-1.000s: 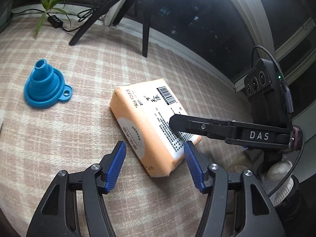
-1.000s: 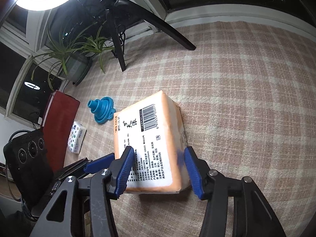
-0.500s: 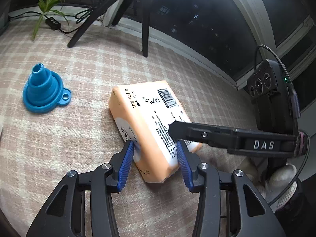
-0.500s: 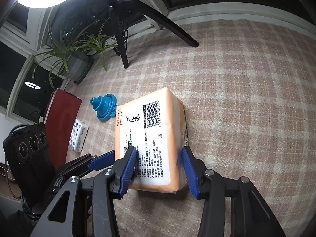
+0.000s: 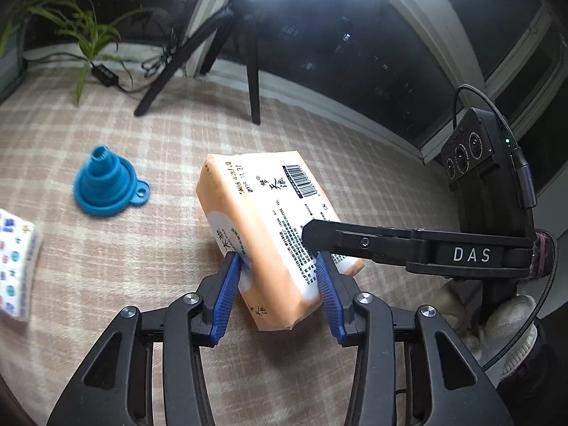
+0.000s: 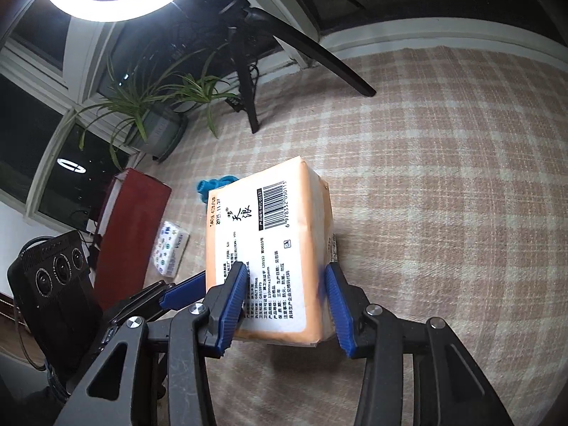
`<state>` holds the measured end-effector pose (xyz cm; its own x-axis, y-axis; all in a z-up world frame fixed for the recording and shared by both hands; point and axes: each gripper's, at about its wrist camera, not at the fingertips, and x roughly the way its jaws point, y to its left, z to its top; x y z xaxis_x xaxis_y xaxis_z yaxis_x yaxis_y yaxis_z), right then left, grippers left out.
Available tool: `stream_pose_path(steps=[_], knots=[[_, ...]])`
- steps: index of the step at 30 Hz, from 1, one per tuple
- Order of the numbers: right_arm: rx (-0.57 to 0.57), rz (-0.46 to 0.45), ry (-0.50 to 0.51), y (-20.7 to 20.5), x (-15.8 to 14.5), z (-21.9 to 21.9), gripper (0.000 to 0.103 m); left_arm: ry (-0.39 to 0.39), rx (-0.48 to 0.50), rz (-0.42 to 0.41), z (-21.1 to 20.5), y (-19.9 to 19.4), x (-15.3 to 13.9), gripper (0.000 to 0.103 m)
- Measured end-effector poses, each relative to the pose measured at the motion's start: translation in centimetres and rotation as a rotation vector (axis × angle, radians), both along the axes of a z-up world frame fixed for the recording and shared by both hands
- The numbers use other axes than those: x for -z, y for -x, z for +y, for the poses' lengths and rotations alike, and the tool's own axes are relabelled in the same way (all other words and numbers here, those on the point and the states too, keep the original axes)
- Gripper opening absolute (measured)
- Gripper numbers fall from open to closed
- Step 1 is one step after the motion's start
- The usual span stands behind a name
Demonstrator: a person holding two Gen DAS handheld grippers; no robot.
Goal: Organize soft objects
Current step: 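Lift the tissue pack with both tools and carry it toward the box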
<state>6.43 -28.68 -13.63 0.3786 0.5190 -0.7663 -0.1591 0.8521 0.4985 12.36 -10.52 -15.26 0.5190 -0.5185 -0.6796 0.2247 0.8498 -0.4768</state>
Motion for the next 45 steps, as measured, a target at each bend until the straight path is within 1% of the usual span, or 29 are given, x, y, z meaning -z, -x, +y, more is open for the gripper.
stream_pose_path(steps=[5,11,15,21,34,39,45], knots=[[-0.016,-0.041,-0.006,0.8,-2.1,1.9,0.042,0.000,-0.027,-0.041,1.4,1.1,-1.8,0.042],[-0.063,-0.094,-0.005,1.3,-5.0,5.6,0.042,-0.003,-0.076,-0.104,4.1,2.6,-4.3,0.042],[-0.104,-0.129,-0.010,1.2,-6.7,8.3,0.042,0.004,-0.129,-0.140,6.7,3.8,-5.9,0.042],[-0.172,-0.164,-0.030,1.0,-8.5,12.9,0.042,0.008,-0.206,-0.183,10.9,5.3,-7.4,0.042],[-0.314,-0.208,-0.060,-0.1,-10.6,22.3,0.042,-0.008,-0.389,-0.239,19.4,8.4,-9.7,0.042],[-0.360,-0.211,-0.071,-0.5,-10.8,26.0,0.042,-0.023,-0.453,-0.240,22.5,9.3,-10.1,0.042],[-0.411,-0.206,-0.073,-1.2,-10.6,30.2,0.042,-0.041,-0.501,-0.226,25.8,10.1,-10.2,0.042]])
